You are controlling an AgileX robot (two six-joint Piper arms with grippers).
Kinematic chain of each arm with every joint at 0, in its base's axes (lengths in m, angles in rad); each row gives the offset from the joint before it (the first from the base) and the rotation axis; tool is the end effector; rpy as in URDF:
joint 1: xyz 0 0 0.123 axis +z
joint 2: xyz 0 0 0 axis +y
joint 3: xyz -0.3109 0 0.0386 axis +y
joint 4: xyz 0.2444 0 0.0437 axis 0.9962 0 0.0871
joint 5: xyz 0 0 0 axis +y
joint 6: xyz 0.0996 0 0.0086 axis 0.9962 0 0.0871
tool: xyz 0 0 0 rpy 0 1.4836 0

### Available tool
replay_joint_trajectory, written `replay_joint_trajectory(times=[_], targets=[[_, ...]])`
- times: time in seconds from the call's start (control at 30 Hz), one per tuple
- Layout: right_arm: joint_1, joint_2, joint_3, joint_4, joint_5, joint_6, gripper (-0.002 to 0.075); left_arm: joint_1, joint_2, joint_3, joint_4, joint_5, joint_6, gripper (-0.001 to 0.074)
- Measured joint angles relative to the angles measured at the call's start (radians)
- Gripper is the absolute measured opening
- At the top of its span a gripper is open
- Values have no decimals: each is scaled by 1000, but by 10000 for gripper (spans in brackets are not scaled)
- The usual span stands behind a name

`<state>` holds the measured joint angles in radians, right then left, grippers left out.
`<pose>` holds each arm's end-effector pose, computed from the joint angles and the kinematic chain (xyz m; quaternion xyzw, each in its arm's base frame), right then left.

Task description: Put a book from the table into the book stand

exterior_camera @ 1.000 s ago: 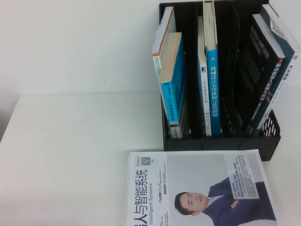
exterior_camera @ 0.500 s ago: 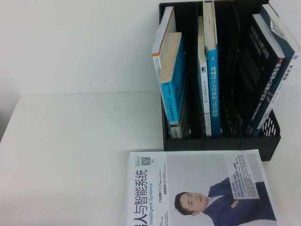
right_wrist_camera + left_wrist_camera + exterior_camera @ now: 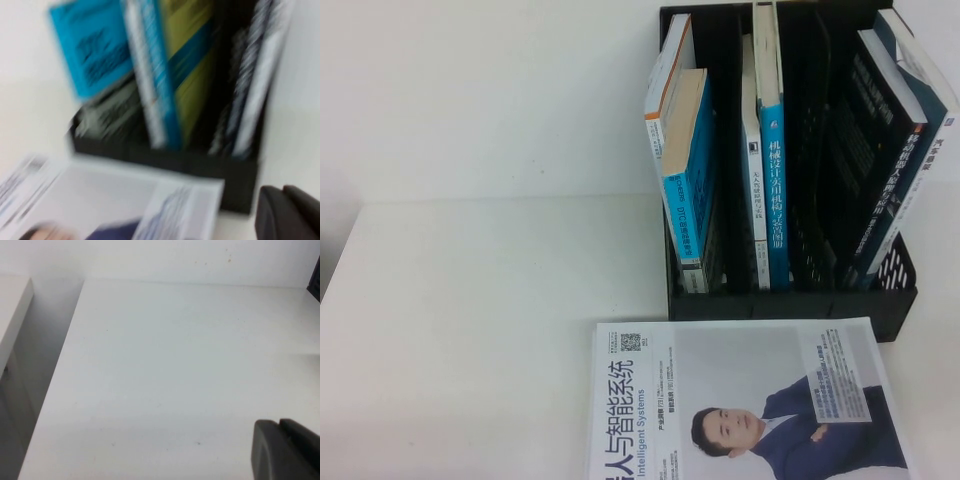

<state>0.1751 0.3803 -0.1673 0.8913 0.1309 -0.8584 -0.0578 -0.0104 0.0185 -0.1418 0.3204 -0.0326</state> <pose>0.0682 0.0225 0.2447 -0.0887 0.7714 0.1033 0.6217 0.0302 -0.0062 0.1764 -0.0293 0.7855 -0.0868 0.6120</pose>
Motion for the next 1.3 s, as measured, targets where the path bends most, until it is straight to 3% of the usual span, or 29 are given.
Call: replay_joint_trajectory(times=[0.17, 0.33, 0.5, 0.63, 0.83, 1.3], targets=[[15, -114, 50, -29, -160, -2, 8, 0, 0, 0, 0, 0, 0, -2], [-33, -302, 125, -383, -266, 153, 8, 0, 0, 0, 0, 0, 0, -2], [-151, -391, 182, -660, -275, 287, 8, 0, 0, 0, 0, 0, 0, -2], [-231, -391, 193, -776, -163, 392, 8, 0, 0, 0, 0, 0, 0, -2], [-247, -391, 194, -891, 193, 608, 8, 0, 0, 0, 0, 0, 2, -2], [-247, -391, 190, -927, 213, 775, 8, 0, 0, -1, 0, 4, 2, -2]])
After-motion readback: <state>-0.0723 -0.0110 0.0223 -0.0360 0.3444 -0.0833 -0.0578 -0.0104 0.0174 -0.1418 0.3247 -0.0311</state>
